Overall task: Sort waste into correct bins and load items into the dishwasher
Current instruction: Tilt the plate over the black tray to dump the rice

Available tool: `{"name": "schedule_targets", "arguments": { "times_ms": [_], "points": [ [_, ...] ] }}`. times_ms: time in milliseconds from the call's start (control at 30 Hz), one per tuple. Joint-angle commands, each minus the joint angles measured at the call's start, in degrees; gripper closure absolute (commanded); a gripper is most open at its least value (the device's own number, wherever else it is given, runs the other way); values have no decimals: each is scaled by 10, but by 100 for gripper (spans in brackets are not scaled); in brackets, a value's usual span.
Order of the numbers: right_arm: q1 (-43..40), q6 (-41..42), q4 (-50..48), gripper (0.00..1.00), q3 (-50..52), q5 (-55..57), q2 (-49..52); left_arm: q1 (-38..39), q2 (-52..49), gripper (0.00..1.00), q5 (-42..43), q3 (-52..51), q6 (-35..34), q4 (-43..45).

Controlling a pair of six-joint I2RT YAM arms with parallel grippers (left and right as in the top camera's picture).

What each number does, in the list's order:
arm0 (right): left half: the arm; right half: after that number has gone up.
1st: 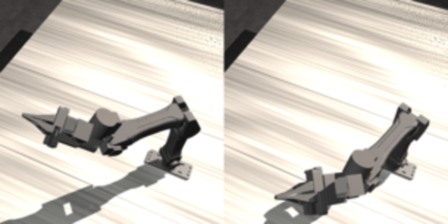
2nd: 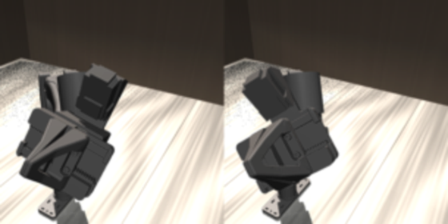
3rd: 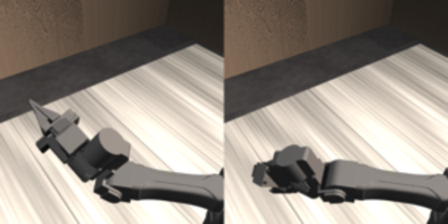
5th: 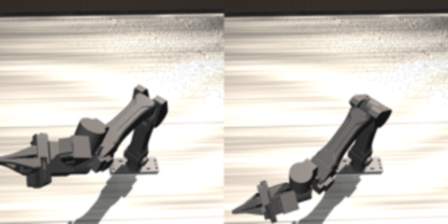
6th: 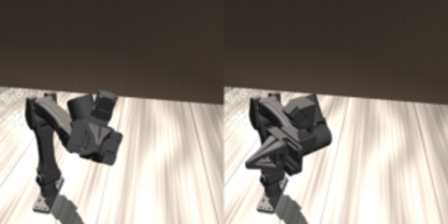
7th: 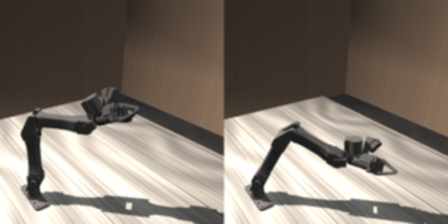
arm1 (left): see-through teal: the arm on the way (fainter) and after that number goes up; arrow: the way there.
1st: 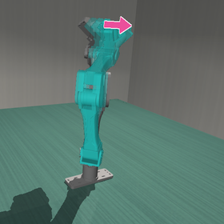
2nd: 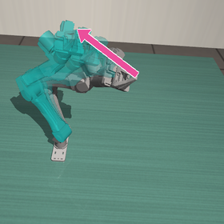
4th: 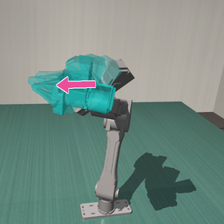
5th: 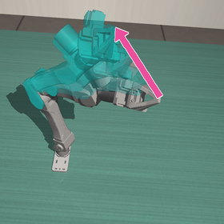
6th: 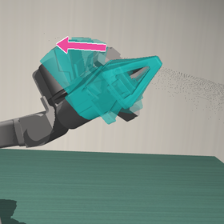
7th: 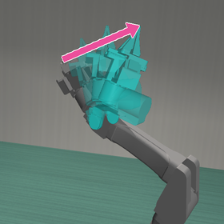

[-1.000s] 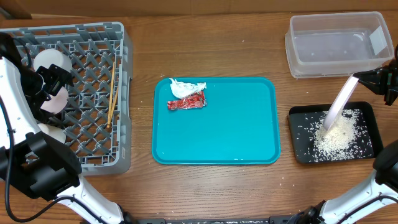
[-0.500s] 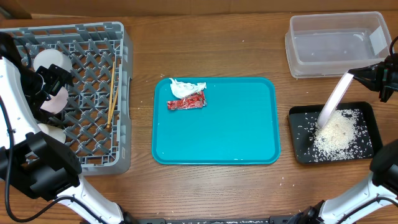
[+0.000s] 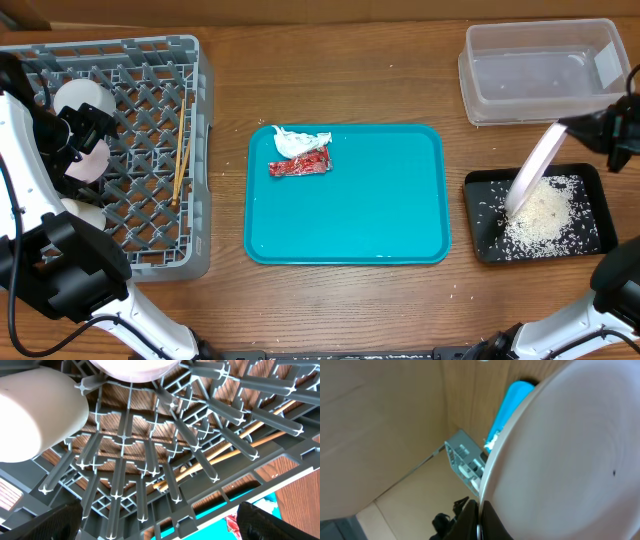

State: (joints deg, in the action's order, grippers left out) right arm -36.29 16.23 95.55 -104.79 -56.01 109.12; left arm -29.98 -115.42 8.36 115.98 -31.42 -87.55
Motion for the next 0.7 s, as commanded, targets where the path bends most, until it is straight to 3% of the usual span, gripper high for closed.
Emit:
{"name": "schedule_targets", "arguments": {
  "times_ms": [0,167,433,533,667],
  "points": [
    [-7,-14,-7,96,56,1,-7,4,0,0,2,9,-5,0],
    [-25,-92,1,96,82,-80,-6,4,0,0,2,9,-5,0],
    [-29,-114,-18,96,82,-58,-6,4,0,0,2,9,-5,0],
    [-29,-212,11,96,82,-109,-7,4,0,0,2,9,-5,0],
    [-29,-184,16,96,82,-121,-7,4,0,0,2,9,-5,0]
  ]
}}
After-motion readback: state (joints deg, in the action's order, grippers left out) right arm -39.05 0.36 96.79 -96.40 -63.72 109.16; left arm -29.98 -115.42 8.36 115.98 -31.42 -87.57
